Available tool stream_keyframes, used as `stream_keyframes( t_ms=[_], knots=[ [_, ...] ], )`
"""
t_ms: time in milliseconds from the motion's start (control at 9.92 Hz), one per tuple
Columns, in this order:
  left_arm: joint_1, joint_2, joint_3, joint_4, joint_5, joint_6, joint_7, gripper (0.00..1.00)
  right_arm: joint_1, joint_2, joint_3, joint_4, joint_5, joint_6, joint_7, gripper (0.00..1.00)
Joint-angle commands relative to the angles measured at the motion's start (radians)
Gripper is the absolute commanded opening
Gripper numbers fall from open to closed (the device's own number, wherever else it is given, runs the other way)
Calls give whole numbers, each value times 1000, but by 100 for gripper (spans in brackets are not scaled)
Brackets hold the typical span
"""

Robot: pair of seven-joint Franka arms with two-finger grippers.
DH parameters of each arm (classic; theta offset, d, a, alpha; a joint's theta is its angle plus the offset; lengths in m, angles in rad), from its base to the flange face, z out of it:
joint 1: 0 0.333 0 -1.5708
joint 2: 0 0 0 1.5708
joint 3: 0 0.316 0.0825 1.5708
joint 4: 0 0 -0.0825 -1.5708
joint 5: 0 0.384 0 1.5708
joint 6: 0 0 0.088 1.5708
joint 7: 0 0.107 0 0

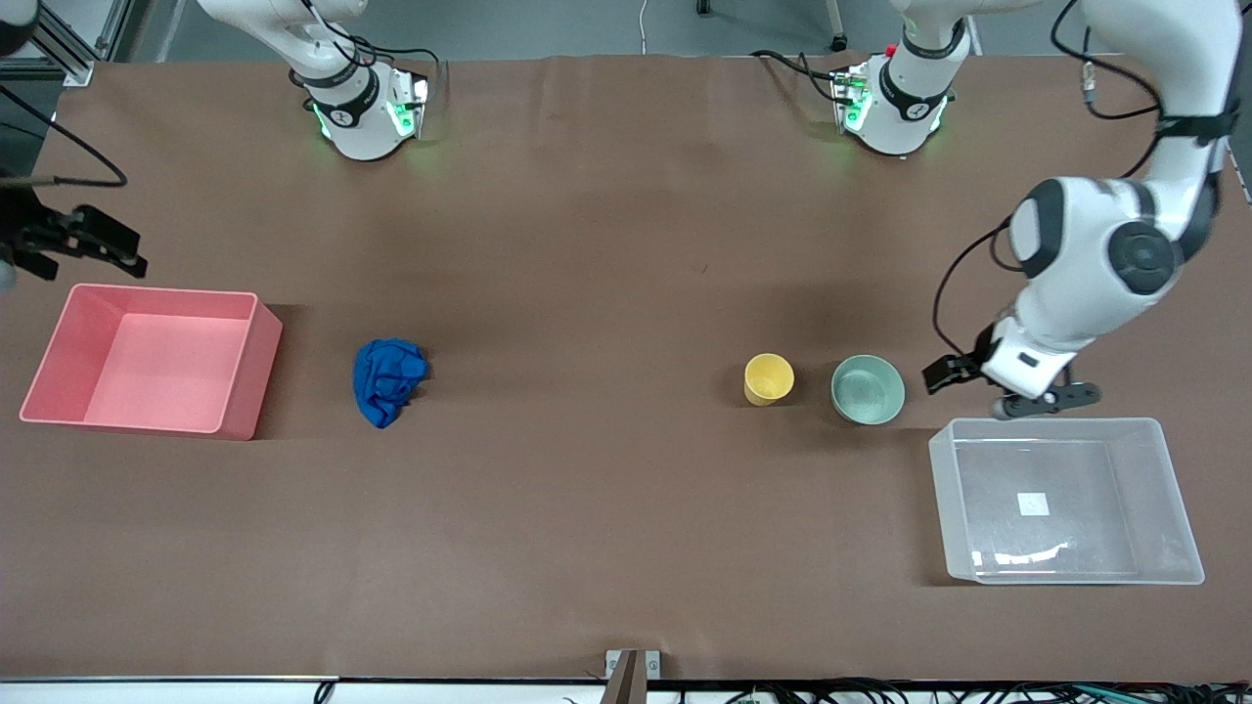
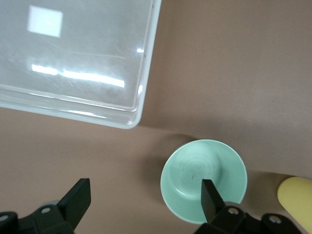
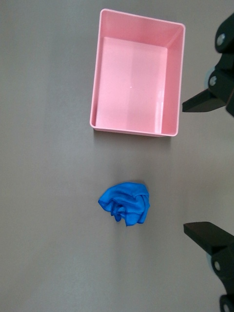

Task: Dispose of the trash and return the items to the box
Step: 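Grasp the green bowl with the left gripper while the right gripper grasps the cloth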

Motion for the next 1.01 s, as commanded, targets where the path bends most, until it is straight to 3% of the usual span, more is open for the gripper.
stream_keyframes(
  t_ms=[0,202,403,605,706,807,908],
  knots=[
    [-14,50,-2,-115,1,184,-17,100,12,60,6,-21,3,63,1,98],
    [-20,102,-2,-117,1,205,-19,98,37,102,4,-78,3,155,5,97],
    [-28,140,-2,-112,1,228,-20,60,64,151,4,-115,2,232,49,97],
    [-30,174,-2,-98,1,246,-20,36,118,206,4,-142,0,301,143,96],
    [-31,183,-3,-89,1,246,-23,14,133,238,4,-153,0,330,168,96],
    [-31,188,-3,-80,2,245,-23,0,149,274,4,-155,0,343,181,96],
    [-33,186,-5,-74,2,243,-22,0,152,306,6,-172,0,364,186,95]
  ],
)
